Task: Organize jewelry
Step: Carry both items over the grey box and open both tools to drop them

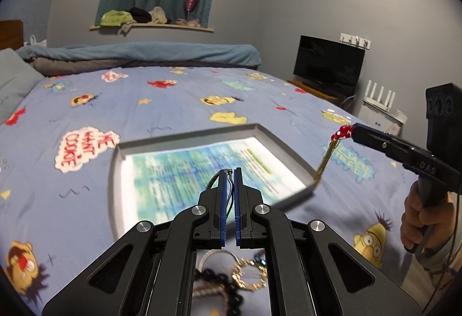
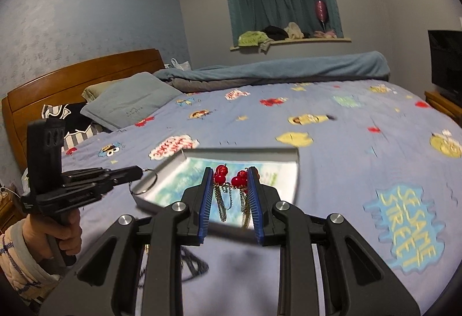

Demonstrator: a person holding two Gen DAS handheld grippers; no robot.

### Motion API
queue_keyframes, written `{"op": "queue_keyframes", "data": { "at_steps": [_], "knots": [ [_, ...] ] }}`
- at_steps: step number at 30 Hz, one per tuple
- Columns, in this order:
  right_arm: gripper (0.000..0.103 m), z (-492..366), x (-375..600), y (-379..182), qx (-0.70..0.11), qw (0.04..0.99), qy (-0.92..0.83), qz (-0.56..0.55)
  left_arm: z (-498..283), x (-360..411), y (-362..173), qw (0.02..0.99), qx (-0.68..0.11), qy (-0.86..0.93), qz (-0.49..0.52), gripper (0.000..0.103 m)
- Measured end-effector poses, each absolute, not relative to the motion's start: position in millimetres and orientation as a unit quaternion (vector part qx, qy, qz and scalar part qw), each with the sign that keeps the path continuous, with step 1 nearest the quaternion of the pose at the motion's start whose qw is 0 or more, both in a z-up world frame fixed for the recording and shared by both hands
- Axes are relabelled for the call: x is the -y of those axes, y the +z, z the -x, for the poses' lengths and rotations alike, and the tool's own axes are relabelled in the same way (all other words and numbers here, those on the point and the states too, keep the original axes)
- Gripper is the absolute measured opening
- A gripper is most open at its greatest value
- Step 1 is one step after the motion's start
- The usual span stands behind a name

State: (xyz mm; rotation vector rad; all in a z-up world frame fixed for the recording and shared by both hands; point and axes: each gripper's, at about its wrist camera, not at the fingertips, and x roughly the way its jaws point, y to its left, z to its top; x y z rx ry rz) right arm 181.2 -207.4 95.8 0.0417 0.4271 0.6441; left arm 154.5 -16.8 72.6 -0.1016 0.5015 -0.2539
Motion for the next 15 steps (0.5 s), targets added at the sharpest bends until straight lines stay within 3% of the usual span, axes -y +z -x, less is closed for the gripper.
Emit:
{"op": "queue_keyframes", "data": {
  "at_steps": [7,15],
  "knots": [
    [0.024,-201.8,182.4,109.9,-0.204,0.924,0.322,-0.006,-177.1,8.4,74.1,0.959,-0.253,-0.115,0.045,0.005],
    [0.024,-237.2,164.0,65.3,-0.267,0.911,0.313,0.008,-210.7,1.9,37.7,0.947,-0.304,-0.098,0.045,0.005]
  ]
}}
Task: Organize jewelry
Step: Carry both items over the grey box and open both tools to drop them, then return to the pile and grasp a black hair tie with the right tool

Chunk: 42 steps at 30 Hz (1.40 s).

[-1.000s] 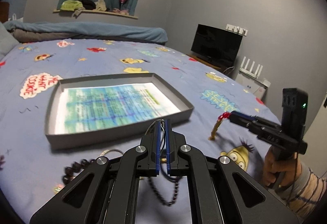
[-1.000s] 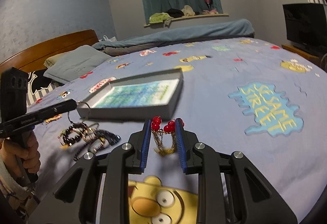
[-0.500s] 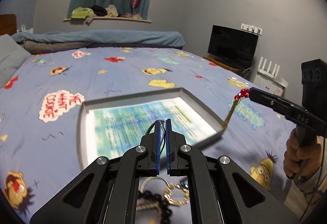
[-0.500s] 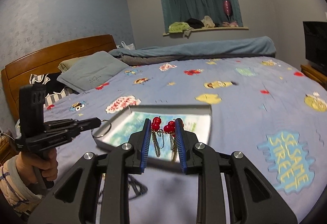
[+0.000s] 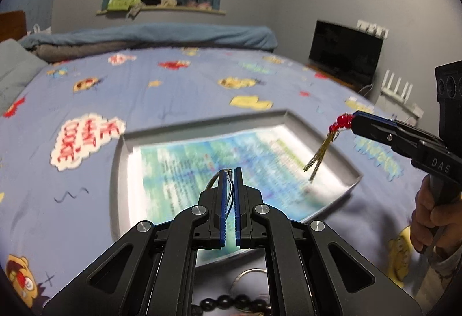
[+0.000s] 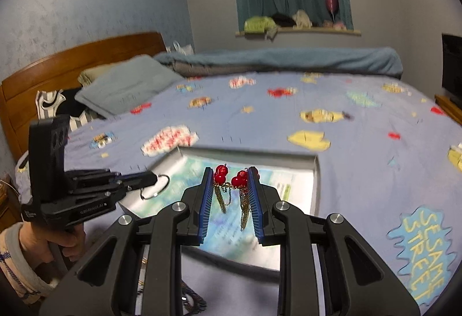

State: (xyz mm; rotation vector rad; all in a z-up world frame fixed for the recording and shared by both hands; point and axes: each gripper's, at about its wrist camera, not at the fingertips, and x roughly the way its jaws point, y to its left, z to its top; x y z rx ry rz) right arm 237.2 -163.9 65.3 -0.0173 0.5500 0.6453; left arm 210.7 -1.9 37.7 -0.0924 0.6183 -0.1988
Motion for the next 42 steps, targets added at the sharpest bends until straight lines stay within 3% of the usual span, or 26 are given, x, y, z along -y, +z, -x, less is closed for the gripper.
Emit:
{"op": "queue_keyframes", "data": {
  "at_steps": [8,10,12,14,15,17,22,24,42],
  "knots": [
    [0.025,-254.3,165.4,12.7,-0.333,0.898,0.288,0.011,-222.8,-1.4,8.3,0.93,-0.353,-0.087,0.049,0.005],
    [0.028,-253.0,166.2,9.1,-0.335,0.899,0.283,0.01,-222.9,-4.6,7.3,0.93,-0.353,-0.086,0.057,0.012],
    [0.036,-249.5,166.9,10.1,-0.325,0.903,0.281,0.012,-219.4,-7.2,9.7,0.933,-0.345,-0.079,0.058,0.031],
    [0.043,-245.2,167.4,12.8,-0.312,0.907,0.282,0.014,-215.7,-7.2,12.6,0.937,-0.336,-0.077,0.059,0.038],
    [0.047,-243.0,168.2,14.0,-0.306,0.909,0.283,0.014,-213.1,-7.8,14.2,0.938,-0.332,-0.075,0.057,0.05],
    [0.05,-236.9,170.3,16.1,-0.296,0.912,0.285,0.01,-205.1,-8.0,18.9,0.944,-0.316,-0.078,0.056,0.061],
    [0.052,-222.7,179.2,15.8,-0.284,0.915,0.285,-0.008,-191.7,-2.8,28.1,0.95,-0.296,-0.083,0.052,0.066],
    [0.053,-215.5,183.8,15.2,-0.278,0.917,0.286,-0.016,-183.7,-0.8,29.6,0.952,-0.29,-0.083,0.051,0.076],
    [0.066,-165.5,194.2,10.6,-0.258,0.923,0.284,-0.014,-86.6,-11.8,4.9,0.963,-0.244,-0.079,0.086,0.077]
  ]
}}
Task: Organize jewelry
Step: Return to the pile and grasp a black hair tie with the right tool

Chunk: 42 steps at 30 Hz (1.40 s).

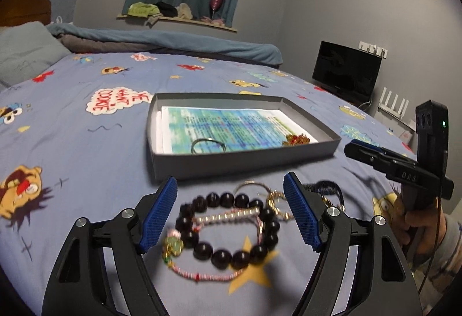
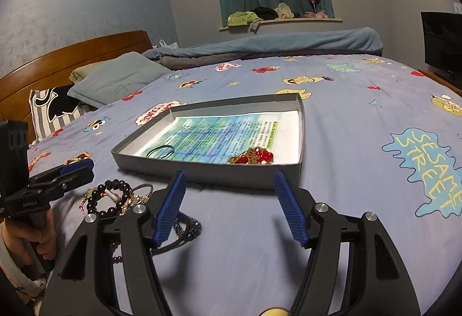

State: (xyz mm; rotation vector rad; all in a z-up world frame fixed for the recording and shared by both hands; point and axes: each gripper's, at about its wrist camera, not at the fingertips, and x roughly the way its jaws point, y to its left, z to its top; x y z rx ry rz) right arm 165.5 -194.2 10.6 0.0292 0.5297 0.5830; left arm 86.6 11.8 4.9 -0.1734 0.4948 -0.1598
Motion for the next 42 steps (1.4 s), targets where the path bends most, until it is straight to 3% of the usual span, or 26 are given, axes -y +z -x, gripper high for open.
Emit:
{"op": "queue_keyframes", "data": {
  "at_steps": [4,8,15,20,27,30,33,36,42],
  "knots": [
    [0.069,-154.4,190.4,8.3,-0.262,0.92,0.292,-0.004,-76.1,-8.4,-2.4,0.963,-0.244,-0.085,0.081,0.077],
    [0.078,-138.6,183.7,6.1,-0.264,0.916,0.303,0.012,-66.8,-6.5,-6.9,0.964,-0.241,-0.085,0.079,0.077],
    [0.078,-119.7,159.7,1.0,-0.268,0.911,0.307,0.062,-61.5,-2.7,-7.4,0.966,-0.236,-0.076,0.07,0.078],
    [0.059,-119.4,150.1,-5.2,-0.287,0.908,0.296,0.074,-58.3,-4.0,-6.3,0.968,-0.229,-0.074,0.071,0.083],
    [0.057,-128.9,151.9,-15.8,-0.336,0.894,0.295,0.032,-57.7,-5.4,-6.1,0.968,-0.226,-0.076,0.073,0.086],
    [0.041,-133.8,157.4,-18.6,-0.348,0.891,0.292,0.014,-57.2,-5.0,-6.3,0.968,-0.226,-0.077,0.072,0.086],
    [0.018,-138.4,164.6,-21.0,-0.357,0.888,0.29,-0.009,-57.0,-5.3,-6.5,0.968,-0.226,-0.078,0.073,0.087],
    [0.006,-139.9,172.2,-20.3,-0.356,0.887,0.294,-0.026,-57.2,-5.1,-6.4,0.968,-0.226,-0.078,0.072,0.087],
    [0.006,-138.7,183.0,-13.8,-0.335,0.901,0.278,-0.009,-57.4,9.3,-2.5,0.97,-0.224,-0.088,0.036,0.087]
  ]
}}
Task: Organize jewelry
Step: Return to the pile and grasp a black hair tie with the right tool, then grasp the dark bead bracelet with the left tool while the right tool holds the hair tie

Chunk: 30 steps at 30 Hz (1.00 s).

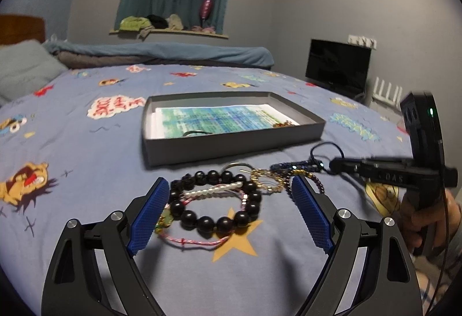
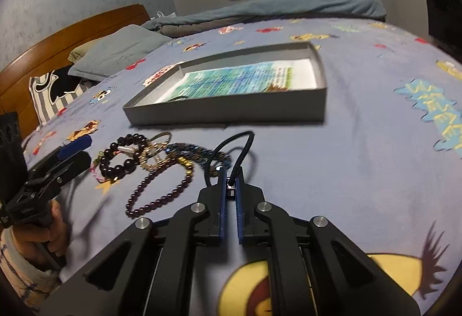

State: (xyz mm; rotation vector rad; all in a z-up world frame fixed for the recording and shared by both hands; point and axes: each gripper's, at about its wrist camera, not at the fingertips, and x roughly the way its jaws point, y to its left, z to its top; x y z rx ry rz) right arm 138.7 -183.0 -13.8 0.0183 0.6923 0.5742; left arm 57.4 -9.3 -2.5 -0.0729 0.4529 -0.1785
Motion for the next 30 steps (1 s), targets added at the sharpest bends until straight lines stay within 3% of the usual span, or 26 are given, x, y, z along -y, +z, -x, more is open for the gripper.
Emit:
{"op": "queue_keyframes", "data": {
  "at_steps": [11,14,25,30],
  "knots": [
    [0.006,-146.4,204.7,-14.8,-0.313,0.91,0.272,-0.027,-84.9,46.8,-4.1,0.956,-0.272,-0.112,-0.018,0.079],
    [0.006,-146.8,207.7,-15.0,-0.312,0.908,0.277,-0.036,-83.0,55.7,-3.6,0.953,-0.272,-0.128,-0.029,0.067],
    [0.006,-143.2,212.4,-13.9,-0.302,0.908,0.286,-0.048,-79.2,94.9,-5.1,0.942,-0.275,-0.189,-0.044,0.053],
    [0.006,-142.7,212.3,-14.5,-0.301,0.908,0.289,-0.049,-95.9,108.5,-19.8,0.927,-0.324,-0.176,-0.07,0.033]
  ]
}}
